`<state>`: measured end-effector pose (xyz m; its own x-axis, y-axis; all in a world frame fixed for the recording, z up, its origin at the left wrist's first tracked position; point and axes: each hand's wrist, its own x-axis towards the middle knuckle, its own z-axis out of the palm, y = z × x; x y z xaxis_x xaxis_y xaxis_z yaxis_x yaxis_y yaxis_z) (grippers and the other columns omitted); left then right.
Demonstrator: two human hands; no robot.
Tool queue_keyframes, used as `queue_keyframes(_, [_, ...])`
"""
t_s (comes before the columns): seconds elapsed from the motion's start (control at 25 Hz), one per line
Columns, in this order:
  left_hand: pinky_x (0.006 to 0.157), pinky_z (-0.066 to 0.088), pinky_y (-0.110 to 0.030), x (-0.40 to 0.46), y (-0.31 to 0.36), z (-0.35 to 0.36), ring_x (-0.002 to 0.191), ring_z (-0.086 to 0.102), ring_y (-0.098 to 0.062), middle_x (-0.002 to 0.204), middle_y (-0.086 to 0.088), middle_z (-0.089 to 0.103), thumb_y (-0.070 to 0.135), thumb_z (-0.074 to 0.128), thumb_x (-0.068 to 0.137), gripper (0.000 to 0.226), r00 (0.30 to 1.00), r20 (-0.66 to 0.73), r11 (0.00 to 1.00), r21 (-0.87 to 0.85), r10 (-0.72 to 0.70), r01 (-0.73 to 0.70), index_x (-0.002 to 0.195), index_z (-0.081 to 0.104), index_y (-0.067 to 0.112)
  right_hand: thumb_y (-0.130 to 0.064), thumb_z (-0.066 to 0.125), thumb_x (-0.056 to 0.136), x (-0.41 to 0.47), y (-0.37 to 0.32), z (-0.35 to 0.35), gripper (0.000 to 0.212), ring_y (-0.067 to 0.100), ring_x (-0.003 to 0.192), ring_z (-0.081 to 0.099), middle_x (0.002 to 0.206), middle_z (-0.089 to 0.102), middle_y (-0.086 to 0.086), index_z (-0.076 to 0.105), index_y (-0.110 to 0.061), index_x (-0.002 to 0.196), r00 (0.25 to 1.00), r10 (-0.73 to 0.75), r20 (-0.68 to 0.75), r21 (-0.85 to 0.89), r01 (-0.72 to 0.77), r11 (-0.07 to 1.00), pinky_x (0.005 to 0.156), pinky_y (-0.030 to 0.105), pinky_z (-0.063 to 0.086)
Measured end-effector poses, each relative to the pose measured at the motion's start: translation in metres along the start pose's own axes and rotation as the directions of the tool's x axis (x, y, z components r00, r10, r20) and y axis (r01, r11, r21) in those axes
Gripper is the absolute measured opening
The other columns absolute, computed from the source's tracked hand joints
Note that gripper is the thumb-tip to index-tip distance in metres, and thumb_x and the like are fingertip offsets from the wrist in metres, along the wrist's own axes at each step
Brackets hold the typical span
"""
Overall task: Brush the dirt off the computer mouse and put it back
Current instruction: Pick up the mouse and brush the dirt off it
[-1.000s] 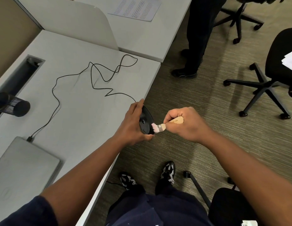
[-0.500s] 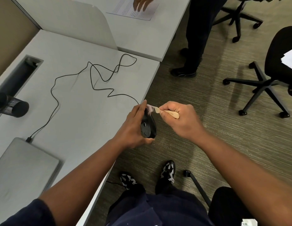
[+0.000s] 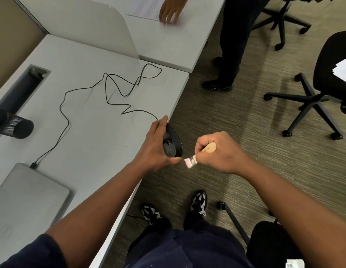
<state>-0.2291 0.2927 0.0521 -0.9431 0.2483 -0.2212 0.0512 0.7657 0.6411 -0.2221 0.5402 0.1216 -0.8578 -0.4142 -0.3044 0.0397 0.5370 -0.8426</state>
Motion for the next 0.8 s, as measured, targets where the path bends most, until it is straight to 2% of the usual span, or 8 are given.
queue_keyframes(0.12, [0.111,0.053,-0.046,0.001,0.002,-0.001,0.147,0.037,-0.017,0.156,0.022,0.024,0.042,0.103,0.061,0.152,1.000,0.019,1.000,-0.001,0.012,-0.012,0.164,-0.008,0.051,-0.023,0.073,0.085,0.007,-0.004,-0.004,0.009,0.002,0.052,0.056,0.068,0.071,-0.008,0.075,-0.030,0.079,0.966,-0.121,-0.229,0.084,0.144,0.986,0.046,0.022,0.042])
queue_keyframes(0.2, [0.110,0.054,-0.046,-0.001,0.005,0.000,0.146,0.040,-0.018,0.157,0.018,0.028,0.040,0.105,0.060,0.159,1.000,0.024,1.000,-0.003,0.020,-0.020,0.163,-0.015,0.055,-0.021,0.073,0.095,0.013,-0.007,-0.003,0.011,0.000,0.054,0.057,0.069,0.070,-0.014,0.078,-0.029,0.091,0.955,-0.154,-0.252,0.061,0.175,0.983,0.049,0.016,0.041])
queue_keyframes(0.28, [0.109,0.054,-0.046,-0.002,0.006,0.000,0.143,0.043,-0.017,0.157,0.015,0.032,0.039,0.106,0.059,0.163,1.000,0.014,1.000,-0.011,0.025,-0.025,0.161,-0.021,0.057,-0.018,0.073,0.097,0.018,-0.008,-0.001,0.011,-0.001,0.063,0.062,0.074,0.071,-0.019,0.081,-0.026,0.101,0.967,-0.159,-0.199,0.000,0.162,0.987,0.057,0.014,0.043])
queue_keyframes(0.4, [0.109,0.054,-0.051,-0.001,0.006,-0.004,0.141,0.047,-0.020,0.157,0.008,0.036,0.037,0.106,0.058,0.165,1.000,-0.011,1.000,-0.028,0.014,-0.014,0.158,-0.023,0.061,-0.017,0.076,0.096,0.017,-0.007,-0.001,0.014,0.004,0.077,0.069,0.086,0.076,-0.014,0.082,-0.027,0.104,0.984,-0.161,-0.070,-0.098,0.154,0.983,0.068,0.024,0.055])
queue_keyframes(0.52, [0.109,0.054,-0.054,-0.001,0.006,-0.008,0.144,0.046,-0.024,0.158,0.007,0.035,0.036,0.106,0.057,0.166,1.000,-0.027,1.000,-0.022,0.008,-0.009,0.159,-0.023,0.059,-0.020,0.076,0.095,0.012,-0.006,-0.007,0.014,0.001,0.068,0.064,0.078,0.073,-0.016,0.081,-0.032,0.096,0.986,-0.096,0.135,-0.133,0.114,0.985,0.060,0.018,0.050])
queue_keyframes(0.6, [0.110,0.054,-0.054,-0.001,0.006,-0.009,0.146,0.044,-0.025,0.159,0.008,0.033,0.040,0.106,0.055,0.165,1.000,-0.024,1.000,-0.030,0.009,-0.009,0.161,-0.020,0.057,-0.023,0.075,0.094,0.011,-0.005,-0.012,0.012,-0.001,0.061,0.059,0.075,0.073,-0.012,0.080,-0.033,0.089,0.977,-0.039,0.210,-0.150,0.072,0.986,0.055,0.018,0.047])
queue_keyframes(0.68, [0.110,0.053,-0.054,0.000,0.005,-0.008,0.146,0.043,-0.025,0.158,0.010,0.032,0.042,0.105,0.057,0.161,1.000,-0.011,0.999,-0.028,0.020,-0.021,0.163,-0.017,0.054,-0.024,0.074,0.092,0.011,-0.005,-0.018,0.012,0.001,0.058,0.058,0.074,0.073,-0.007,0.078,-0.032,0.085,0.991,-0.034,0.129,-0.087,0.046,0.995,0.052,0.021,0.046])
queue_keyframes(0.8, [0.109,0.055,-0.048,0.002,0.003,-0.004,0.145,0.042,-0.021,0.154,0.016,0.030,0.039,0.104,0.062,0.157,0.999,-0.001,0.999,-0.016,0.033,-0.033,0.163,-0.014,0.053,-0.025,0.073,0.096,0.013,-0.005,-0.015,0.009,0.001,0.058,0.058,0.076,0.072,-0.009,0.077,-0.031,0.092,0.987,-0.126,-0.098,0.025,0.129,0.991,0.051,0.021,0.045])
